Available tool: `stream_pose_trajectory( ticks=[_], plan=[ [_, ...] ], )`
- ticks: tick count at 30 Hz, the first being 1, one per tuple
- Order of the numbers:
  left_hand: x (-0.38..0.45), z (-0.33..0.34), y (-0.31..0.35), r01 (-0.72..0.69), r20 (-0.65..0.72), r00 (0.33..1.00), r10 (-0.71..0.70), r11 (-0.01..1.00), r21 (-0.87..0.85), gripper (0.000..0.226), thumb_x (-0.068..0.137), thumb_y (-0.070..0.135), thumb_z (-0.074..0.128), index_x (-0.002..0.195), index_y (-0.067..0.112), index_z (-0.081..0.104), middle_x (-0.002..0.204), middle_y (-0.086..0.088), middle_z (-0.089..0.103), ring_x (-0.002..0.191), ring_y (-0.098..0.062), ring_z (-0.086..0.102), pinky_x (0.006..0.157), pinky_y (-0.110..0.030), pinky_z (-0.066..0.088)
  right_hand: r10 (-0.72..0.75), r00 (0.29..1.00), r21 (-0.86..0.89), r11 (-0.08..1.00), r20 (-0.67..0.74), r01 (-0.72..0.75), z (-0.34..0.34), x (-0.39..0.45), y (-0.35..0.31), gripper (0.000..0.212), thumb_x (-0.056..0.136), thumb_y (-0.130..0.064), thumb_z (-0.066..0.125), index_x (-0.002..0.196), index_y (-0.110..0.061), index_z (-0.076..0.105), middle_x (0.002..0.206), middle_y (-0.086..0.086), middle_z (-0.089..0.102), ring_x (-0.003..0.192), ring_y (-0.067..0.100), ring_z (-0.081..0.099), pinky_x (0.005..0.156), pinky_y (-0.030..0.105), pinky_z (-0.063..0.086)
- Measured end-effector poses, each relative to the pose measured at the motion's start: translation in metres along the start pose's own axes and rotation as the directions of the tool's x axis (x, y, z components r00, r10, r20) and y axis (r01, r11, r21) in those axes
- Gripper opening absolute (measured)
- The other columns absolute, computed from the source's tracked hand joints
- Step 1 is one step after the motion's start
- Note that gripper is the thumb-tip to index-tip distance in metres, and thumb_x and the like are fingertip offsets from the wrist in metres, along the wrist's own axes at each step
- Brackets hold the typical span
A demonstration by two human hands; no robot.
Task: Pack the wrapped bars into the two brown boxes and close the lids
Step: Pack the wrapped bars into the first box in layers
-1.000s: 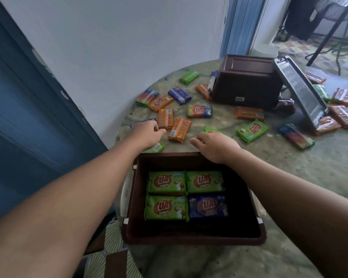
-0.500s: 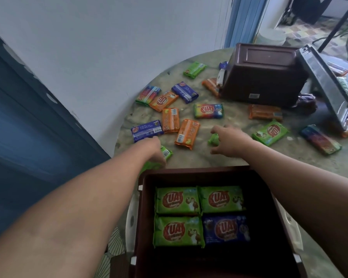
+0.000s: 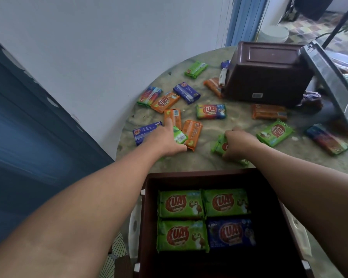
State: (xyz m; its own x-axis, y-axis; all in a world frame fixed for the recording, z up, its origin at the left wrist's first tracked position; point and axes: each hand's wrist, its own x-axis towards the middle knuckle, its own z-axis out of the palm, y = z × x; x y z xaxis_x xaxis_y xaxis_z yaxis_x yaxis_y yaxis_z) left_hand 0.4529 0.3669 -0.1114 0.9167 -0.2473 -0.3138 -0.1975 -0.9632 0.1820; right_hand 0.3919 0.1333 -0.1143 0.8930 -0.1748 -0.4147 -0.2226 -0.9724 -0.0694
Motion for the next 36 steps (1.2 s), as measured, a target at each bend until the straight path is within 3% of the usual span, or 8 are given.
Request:
stream_pose_trajectory(
  ticks=[4,9,13,18,22,25,32,36],
  plan=[
    [-0.009,-0.011,0.003,-0.038,-0.122,0.991,0.046,0.997,0.071,0.094,0.079,0.069,0.068,0.147,0.020,0.024,0.123,-0.009,0.060,0.106,-0.030,0.062,0.071,-0.037,0.044,-0.050,0.995,0.075,0.996,-0.092,0.056,-0.009,-0.015,-0.004,0.080,0.072,-0.051,0.085,0.136,-0.019,0.050,0.137,0.009,0.047,0.108,0.031,0.061,0.078,0.037,0.052],
    [-0.030,-0.031,0.019,-0.135,-0.207,0.964,0.165,0.979,0.154,0.090,0.078,0.072,0.066,0.147,0.028,0.029,0.125,-0.010,0.059,0.109,-0.033,0.062,0.080,-0.040,0.050,-0.202,0.929,-0.013,0.978,-0.310,0.208,-0.033,-0.048,-0.017,0.086,0.068,-0.063,0.078,0.141,-0.027,0.049,0.134,0.006,0.046,0.113,0.030,0.054,0.084,0.042,0.052],
    [-0.064,-0.042,0.033,-0.191,-0.251,0.938,0.239,0.961,0.200,0.089,0.072,0.084,0.061,0.139,0.031,0.037,0.117,-0.008,0.060,0.103,-0.034,0.063,0.078,-0.043,0.053,-0.239,0.908,0.041,0.962,-0.344,0.269,-0.044,-0.080,-0.021,0.087,0.069,-0.064,0.074,0.144,-0.028,0.047,0.137,0.004,0.051,0.120,0.030,0.053,0.090,0.043,0.050],
    [-0.116,-0.043,0.038,-0.191,-0.280,0.929,0.242,0.962,0.197,0.093,0.073,0.073,0.066,0.149,0.032,0.031,0.119,-0.009,0.059,0.106,-0.035,0.063,0.084,-0.045,0.054,-0.258,0.881,0.084,0.946,-0.395,0.314,-0.037,-0.130,-0.011,0.089,0.069,-0.062,0.074,0.146,-0.028,0.045,0.138,0.002,0.051,0.123,0.031,0.053,0.093,0.043,0.049],
    [-0.168,-0.032,0.045,-0.200,-0.293,0.922,0.251,0.961,0.193,0.090,0.075,0.074,0.068,0.147,0.033,0.031,0.112,-0.004,0.057,0.098,-0.032,0.064,0.073,-0.039,0.049,-0.308,0.850,0.076,0.924,-0.427,0.374,-0.021,-0.167,0.001,0.091,0.067,-0.062,0.075,0.146,-0.030,0.044,0.135,0.002,0.053,0.120,0.031,0.054,0.093,0.044,0.052],
    [-0.198,-0.013,0.049,-0.225,-0.264,0.926,0.270,0.956,0.189,0.085,0.077,0.077,0.063,0.142,0.034,0.030,0.107,0.000,0.054,0.088,-0.026,0.061,0.068,-0.036,0.045,-0.373,0.833,0.050,0.902,-0.408,0.428,-0.003,-0.188,0.010,0.091,0.070,-0.061,0.075,0.148,-0.030,0.042,0.135,0.000,0.052,0.118,0.030,0.054,0.093,0.044,0.050],
    [-0.243,0.040,0.039,-0.236,-0.161,0.951,0.265,0.955,0.177,0.082,0.079,0.061,0.072,0.143,0.033,0.029,0.114,0.002,0.048,0.105,-0.027,0.061,0.071,-0.036,0.040,-0.494,0.842,-0.100,0.869,-0.217,0.484,0.038,-0.220,0.019,0.091,0.075,-0.064,0.075,0.152,-0.033,0.037,0.136,-0.005,0.049,0.121,0.026,0.053,0.083,0.038,0.043],
    [-0.251,0.056,0.021,-0.223,-0.178,0.959,0.222,0.975,0.015,0.074,0.075,0.055,0.080,0.125,0.032,0.031,0.116,0.007,0.052,0.101,-0.017,0.058,0.073,-0.034,0.041,-0.524,0.838,-0.145,0.850,-0.150,0.506,0.053,-0.221,0.017,0.080,0.079,-0.052,0.076,0.148,-0.031,0.041,0.135,-0.001,0.053,0.120,0.028,0.055,0.096,0.042,0.048]
  ],
)
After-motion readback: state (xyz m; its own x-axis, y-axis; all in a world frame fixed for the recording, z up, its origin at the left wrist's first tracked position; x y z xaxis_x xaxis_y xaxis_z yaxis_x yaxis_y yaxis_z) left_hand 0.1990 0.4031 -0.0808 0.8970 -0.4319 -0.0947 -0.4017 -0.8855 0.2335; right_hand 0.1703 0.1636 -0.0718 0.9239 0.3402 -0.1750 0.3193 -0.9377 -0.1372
